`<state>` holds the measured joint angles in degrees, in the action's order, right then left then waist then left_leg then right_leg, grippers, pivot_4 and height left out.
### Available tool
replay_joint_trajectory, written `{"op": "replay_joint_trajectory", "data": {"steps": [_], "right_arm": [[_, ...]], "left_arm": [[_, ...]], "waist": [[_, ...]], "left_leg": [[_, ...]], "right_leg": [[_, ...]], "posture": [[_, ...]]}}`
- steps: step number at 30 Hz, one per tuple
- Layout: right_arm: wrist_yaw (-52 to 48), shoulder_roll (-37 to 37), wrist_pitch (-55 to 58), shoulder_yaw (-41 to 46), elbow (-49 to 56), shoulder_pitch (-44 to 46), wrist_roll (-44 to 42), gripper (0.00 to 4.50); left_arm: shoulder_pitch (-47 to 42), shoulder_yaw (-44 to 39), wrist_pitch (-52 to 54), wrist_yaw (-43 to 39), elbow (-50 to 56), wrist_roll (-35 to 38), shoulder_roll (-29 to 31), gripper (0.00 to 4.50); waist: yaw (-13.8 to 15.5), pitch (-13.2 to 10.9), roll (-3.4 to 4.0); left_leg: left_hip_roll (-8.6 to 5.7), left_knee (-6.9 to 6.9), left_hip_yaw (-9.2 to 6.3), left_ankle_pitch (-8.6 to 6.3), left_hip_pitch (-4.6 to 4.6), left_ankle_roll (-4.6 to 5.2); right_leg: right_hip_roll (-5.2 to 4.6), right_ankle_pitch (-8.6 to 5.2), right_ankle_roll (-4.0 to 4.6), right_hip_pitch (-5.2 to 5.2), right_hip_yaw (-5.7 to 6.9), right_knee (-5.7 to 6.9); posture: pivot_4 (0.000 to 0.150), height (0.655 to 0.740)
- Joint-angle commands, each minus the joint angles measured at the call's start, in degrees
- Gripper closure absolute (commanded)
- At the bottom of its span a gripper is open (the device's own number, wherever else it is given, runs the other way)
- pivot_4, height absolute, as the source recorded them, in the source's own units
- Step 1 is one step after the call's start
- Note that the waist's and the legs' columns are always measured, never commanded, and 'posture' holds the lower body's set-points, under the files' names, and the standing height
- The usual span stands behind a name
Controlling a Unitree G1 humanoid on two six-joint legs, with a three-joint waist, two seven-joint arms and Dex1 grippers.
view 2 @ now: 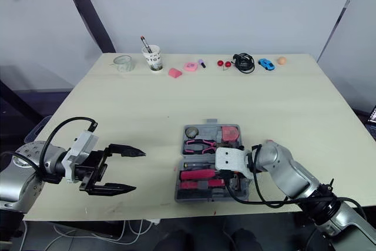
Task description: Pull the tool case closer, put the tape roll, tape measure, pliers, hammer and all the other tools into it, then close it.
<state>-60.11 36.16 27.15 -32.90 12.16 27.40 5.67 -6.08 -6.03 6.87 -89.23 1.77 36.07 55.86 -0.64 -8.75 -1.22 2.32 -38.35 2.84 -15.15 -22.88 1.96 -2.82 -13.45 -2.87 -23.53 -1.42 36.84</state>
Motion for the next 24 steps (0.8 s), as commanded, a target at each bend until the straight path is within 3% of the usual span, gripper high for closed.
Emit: {"op": "replay_joint_trajectory", "data": {"steps": [1, 8, 14, 21, 24], "right_arm": [[0.43, -0.81, -1.41, 0.46, 0.18, 0.70, 0.86, 4.43], [0.14, -1.97, -2.88, 0.33, -0.37, 0.58, 1.56, 4.43], [-0.01, -1.19, -3.44, 1.40, -0.16, 0.20, 1.76, 1.92], [-0.38, -3.85, -2.37, 5.43, 0.61, -0.70, -4.41, 1.92], [0.13, -6.45, -2.99, 7.11, -0.51, -1.19, -7.10, 2.73]], "left_arm": [[-0.05, -0.24, -0.51, -2.84, 2.13, 0.22, -0.18, 0.00], [0.33, -0.51, 0.01, -2.39, 2.90, 0.32, -0.61, 0.00], [-0.30, -0.76, 1.86, -1.66, 4.42, 1.57, -0.84, 0.00], [-1.51, -0.76, 3.52, -1.31, 6.07, 2.01, -1.45, 0.00], [-1.72, -0.64, 3.75, -1.11, 6.27, 2.04, -1.79, 0.00]], "waist": [[-0.01, 0.00, -0.01], [-0.18, 0.01, -0.01], [-0.06, 0.01, -0.01], [0.01, 0.01, -0.03], [-0.18, 0.02, -0.04]], "left_leg": [[0.00, 0.00, 0.00, 0.00, 0.00, 0.00], [0.03, 0.00, 0.00, 0.00, 0.02, 0.00], [0.03, 0.00, 0.00, 0.00, 0.02, 0.00], [0.02, -0.01, -0.02, 0.00, 0.01, 0.00], [0.03, 0.00, -0.02, 0.00, 0.01, 0.00]], "right_leg": [[0.00, 0.00, 0.00, 0.00, 0.00, 0.00], [0.04, 0.00, 0.00, 0.00, 0.00, 0.02], [0.02, 0.00, 0.00, 0.00, -0.01, 0.02], [0.02, 0.00, 0.00, 0.01, -0.01, 0.02], [0.05, 0.01, 0.00, 0.01, 0.00, 0.03]], "posture": [[0.150, 0.7400], [0.150, 0.7400], [0.150, 0.7400], [0.150, 0.7400], [0.150, 0.7400]]}}
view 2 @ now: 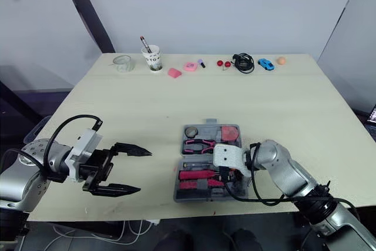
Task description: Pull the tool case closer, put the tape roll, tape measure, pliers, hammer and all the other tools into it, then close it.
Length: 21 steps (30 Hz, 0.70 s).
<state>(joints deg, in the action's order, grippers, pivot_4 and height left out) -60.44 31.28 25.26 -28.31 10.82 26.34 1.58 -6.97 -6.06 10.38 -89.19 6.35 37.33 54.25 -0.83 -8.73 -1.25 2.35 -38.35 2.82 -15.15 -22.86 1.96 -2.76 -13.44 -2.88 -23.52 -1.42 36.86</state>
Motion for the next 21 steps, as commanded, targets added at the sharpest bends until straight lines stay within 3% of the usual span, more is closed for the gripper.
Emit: {"op": "replay_joint_trajectory", "data": {"steps": [1, 3, 4, 15, 21], "right_arm": [[0.38, -1.93, -1.35, 2.68, 0.58, -0.23, -3.42, 3.11], [0.47, -2.38, -1.88, 2.53, -0.15, -0.33, -3.71, 4.14], [0.40, -2.76, -2.11, 2.41, -0.58, -0.37, -4.08, 4.44], [2.88, -4.12, -9.13, -1.87, -13.05, -2.75, 1.11, 4.44], [2.98, -3.72, -8.40, 1.16, -8.89, -4.38, -0.83, 4.44]], "left_arm": [[-0.88, -0.60, 0.38, -1.05, 1.76, 0.79, -0.30, 0.00], [-0.84, -0.72, 0.48, -1.13, 1.80, 0.77, -0.39, 0.00], [-0.82, -0.85, 0.50, -1.26, 1.69, 0.77, -0.39, 0.00], [0.04, -2.02, 1.72, -0.30, 1.62, 1.63, -1.01, 0.00], [1.90, -2.93, 2.31, 0.14, 1.96, 1.97, -0.87, 0.00]], "waist": [[0.05, 0.00, 0.00], [0.12, 0.00, 0.00], [0.20, 0.00, 0.00], [0.13, 0.03, -0.04], [0.07, 0.05, -0.07]], "left_leg": [[0.00, 0.00, -0.01, 0.00, 0.00, 0.00], [0.00, 0.00, -0.01, 0.00, 0.00, 0.00], [0.00, 0.00, -0.01, 0.00, 0.00, 0.00], [-0.02, 0.00, 0.01, 0.00, 0.00, 0.00], [0.00, 0.00, -0.03, 0.00, 0.07, 0.00]], "right_leg": [[0.00, 0.00, 0.00, 0.00, 0.00, 0.00], [-0.01, 0.00, 0.00, 0.00, 0.00, 0.00], [-0.01, 0.00, 0.00, 0.01, 0.00, 0.00], [-0.02, 0.00, 0.00, 0.01, 0.00, 0.00], [-0.01, 0.00, 0.00, 0.02, -0.02, 0.04]], "posture": [[0.150, 0.7400], [0.150, 0.7400], [0.150, 0.7400], [0.150, 0.7400], [0.150, 0.7400]]}}
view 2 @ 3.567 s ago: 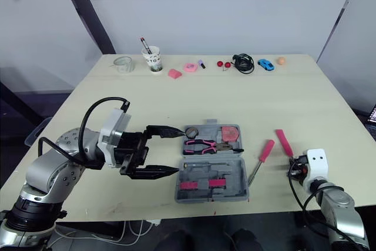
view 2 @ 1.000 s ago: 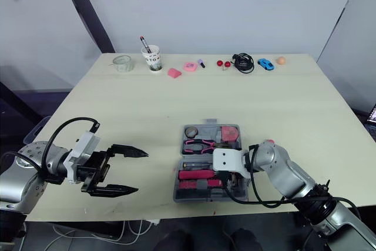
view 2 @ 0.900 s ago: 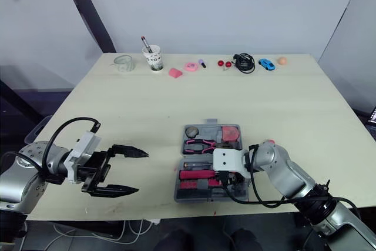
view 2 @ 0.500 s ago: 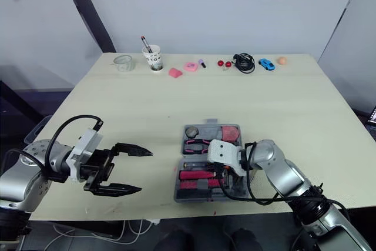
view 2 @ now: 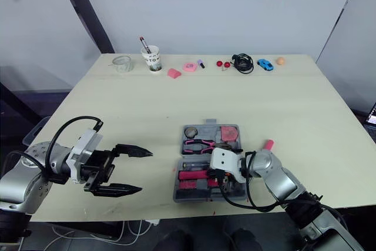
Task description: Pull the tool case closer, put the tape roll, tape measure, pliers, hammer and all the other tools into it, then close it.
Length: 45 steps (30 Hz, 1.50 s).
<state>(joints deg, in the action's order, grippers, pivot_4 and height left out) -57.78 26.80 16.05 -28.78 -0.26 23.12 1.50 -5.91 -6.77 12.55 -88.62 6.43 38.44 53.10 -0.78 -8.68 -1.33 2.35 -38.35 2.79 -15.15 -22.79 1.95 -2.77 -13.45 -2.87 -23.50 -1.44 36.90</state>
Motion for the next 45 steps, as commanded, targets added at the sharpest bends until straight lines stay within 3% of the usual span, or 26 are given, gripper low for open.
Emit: {"op": "replay_joint_trajectory", "data": {"steps": [1, 8, 16, 25, 27, 32, 33, 35, 45], "right_arm": [[0.53, 0.82, 1.25, 2.46, 3.46, -1.59, -1.29, 4.44], [4.84, 2.81, 4.30, 16.29, 16.27, -10.85, -10.05, 4.44], [9.52, 6.73, -3.97, 32.35, 17.31, -26.87, -13.49, 4.44], [11.45, 4.72, -9.65, 44.83, 15.67, -40.74, -19.35, 4.44], [12.12, 3.90, -11.30, 47.85, 14.31, -43.28, -20.42, 3.71], [12.53, 1.68, -13.96, 54.34, 11.31, -47.92, -24.58, 1.29], [12.64, 1.35, -14.29, 55.17, 10.79, -48.43, -25.08, 0.63], [12.90, 0.88, -14.69, 56.53, 9.63, -48.92, -25.99, 0.11], [12.44, 1.30, -13.31, 56.00, 8.26, -48.56, -27.77, 0.11]], "left_arm": [[1.38, -2.57, 0.22, -0.16, 2.09, 0.95, 0.24, 0.00], [5.30, -6.01, 3.84, 6.80, 1.38, 1.44, -2.51, 0.00], [9.25, -10.51, 0.69, 14.63, -1.22, -0.80, -8.62, 0.00], [11.96, -13.63, -3.17, 18.74, -6.29, -3.37, -11.86, 0.00], [12.96, -14.34, -5.16, 19.11, -8.60, -4.66, -12.07, 0.00], [15.34, -17.13, -8.40, 20.06, -12.94, -5.44, -12.98, 0.00], [15.86, -17.50, -8.86, 20.01, -13.52, -5.56, -13.08, 0.00], [16.68, -18.05, -9.75, 19.82, -14.66, -5.81, -13.22, 0.00], [16.28, -18.79, -10.38, 19.73, -14.79, -4.53, -14.04, 0.00]], "waist": [[0.03, 0.00, 0.00], [0.20, -0.01, 0.01], [0.31, 0.00, -0.01], [0.17, 0.03, 0.00], [0.20, 0.04, -0.01], [0.19, 0.06, -0.02], [0.18, 0.06, -0.02], [0.17, 0.06, -0.02], [0.21, 0.11, 0.05]], "left_leg": [[0.00, 0.00, -0.01, 0.00, -0.01, 0.00], [-0.01, 0.00, -0.07, 0.00, -0.02, 0.00], [-0.03, 0.01, -0.03, 0.00, -0.01, 0.00], [-0.01, 0.01, -0.06, 0.00, 0.05, 0.00], [-0.01, 0.01, -0.06, -0.01, 0.05, -0.01], [0.05, 0.02, -0.07, -0.01, 0.06, 0.00], [0.13, 0.02, -0.07, -0.01, 0.07, 0.00], [0.19, 0.02, -0.06, -0.01, 0.07, -0.01], [0.24, 0.02, -0.04, -0.02, 0.08, -0.01]], "right_leg": [[-0.01, 0.00, 0.00, 0.00, -0.01, 0.00], [-0.05, 0.00, 0.00, 0.00, -0.02, -0.01], [-0.07, 0.00, 0.00, 0.02, -0.02, -0.05], [-0.08, 0.00, -0.01, 0.03, -0.09, -0.05], [-0.08, 0.00, 0.00, 0.04, -0.09, -0.05], [-0.13, 0.00, -0.01, 0.03, -0.09, -0.06], [-0.13, 0.00, -0.01, 0.03, -0.10, -0.06], [-0.15, 0.00, -0.01, 0.03, -0.10, -0.07], [-0.27, 0.00, 0.00, 0.00, -0.08, -0.07]], "posture": [[0.150, 0.7400], [0.150, 0.7400], [0.150, 0.7400], [0.150, 0.7400], [0.150, 0.7400], [0.150, 0.7400], [0.150, 0.7400], [0.150, 0.7400], [0.150, 0.7400]]}}
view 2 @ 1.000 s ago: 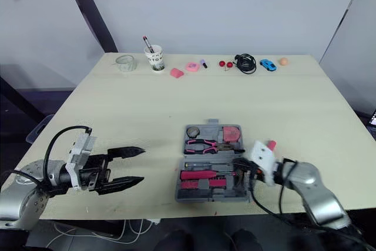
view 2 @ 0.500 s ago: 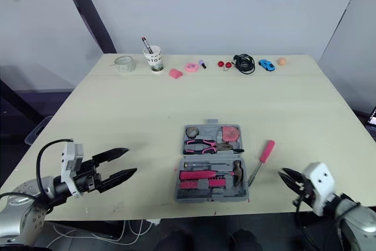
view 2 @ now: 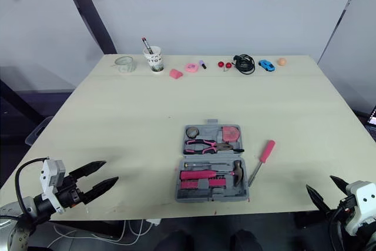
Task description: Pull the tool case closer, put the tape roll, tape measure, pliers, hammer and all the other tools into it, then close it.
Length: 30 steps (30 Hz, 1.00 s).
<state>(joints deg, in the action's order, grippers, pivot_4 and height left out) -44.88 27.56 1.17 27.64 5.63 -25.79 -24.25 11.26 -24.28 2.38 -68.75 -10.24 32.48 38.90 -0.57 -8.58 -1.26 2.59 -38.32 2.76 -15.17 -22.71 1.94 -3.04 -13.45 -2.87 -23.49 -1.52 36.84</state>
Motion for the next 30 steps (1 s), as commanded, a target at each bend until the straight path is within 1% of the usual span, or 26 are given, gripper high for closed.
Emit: {"op": "replay_joint_trajectory", "data": {"steps": [1, 4, 8, 16, 20, 25, 30], "right_arm": [[-0.48, 0.46, 2.97, -1.20, 3.42, 0.53, -2.74, 0.11], [2.60, 0.24, 6.29, -4.45, 6.83, 2.92, -1.42, 0.11], [6.60, -0.37, 10.03, -9.97, 8.77, 8.21, 1.02, 0.11], [13.77, -3.07, 17.15, -17.25, 12.64, 15.53, 3.09, 0.11], [18.65, -6.22, 21.58, -22.00, 14.64, 19.04, 5.05, 0.11], [26.26, -9.43, 24.79, -23.63, 13.40, 21.81, 9.27, 0.11], [31.52, -11.95, 26.18, -24.77, 12.11, 23.04, 12.61, 0.11]], "left_arm": [[-1.20, -1.09, 0.02, -0.17, 2.29, 1.59, 0.11, 0.00], [-1.74, 0.66, 1.41, -1.66, 5.85, 1.98, 0.95, 0.00], [-6.34, 4.69, 3.72, -1.46, 13.48, 1.66, 1.73, 0.00], [-12.34, 9.54, 6.50, -2.60, 18.90, 1.65, 3.70, 0.00], [-14.80, 12.06, 7.87, -4.00, 21.14, 1.87, 4.48, 0.00], [-17.68, 14.35, 9.91, -4.63, 23.89, 2.15, 5.33, 0.00], [-19.93, 15.47, 11.71, -4.85, 25.90, 3.04, 5.38, 0.00]], "waist": [[0.00, 0.01, -0.02], [-0.04, 0.03, 0.03], [0.08, 0.05, -0.02], [-0.10, 0.07, 0.10], [-0.14, 0.07, 0.09], [0.06, 0.07, 0.09], [-0.08, 0.06, 0.08]], "left_leg": [[0.00, 0.00, -0.01, 0.00, 0.00, 0.00], [0.01, 0.00, -0.02, 0.00, 0.00, 0.00], [-0.01, -0.01, -0.01, 0.00, -0.04, 0.00], [-0.27, 0.04, -0.02, 0.00, -0.07, 0.01], [-0.26, 0.02, -0.04, 0.01, -0.05, 0.01], [-0.29, 0.01, -0.04, 0.01, -0.08, 0.01], [-0.31, 0.01, -0.04, 0.01, -0.10, 0.01]], "right_leg": [[0.00, 0.00, 0.00, 0.00, 0.01, 0.00], [0.00, 0.00, 0.00, 0.01, 0.01, 0.00], [-0.01, 0.01, 0.00, 0.01, 0.01, 0.00], [0.06, 0.00, 0.00, 0.00, 0.01, -0.01], [0.13, 0.01, 0.00, 0.00, 0.00, 0.01], [0.12, 0.01, 0.00, 0.00, -0.02, 0.01], [0.13, 0.00, -0.01, 0.00, -0.02, 0.00]], "posture": [[0.150, 0.7400], [0.150, 0.7400], [0.150, 0.7400], [0.150, 0.7400], [0.150, 0.7400], [0.150, 0.7400], [0.150, 0.7400]]}}
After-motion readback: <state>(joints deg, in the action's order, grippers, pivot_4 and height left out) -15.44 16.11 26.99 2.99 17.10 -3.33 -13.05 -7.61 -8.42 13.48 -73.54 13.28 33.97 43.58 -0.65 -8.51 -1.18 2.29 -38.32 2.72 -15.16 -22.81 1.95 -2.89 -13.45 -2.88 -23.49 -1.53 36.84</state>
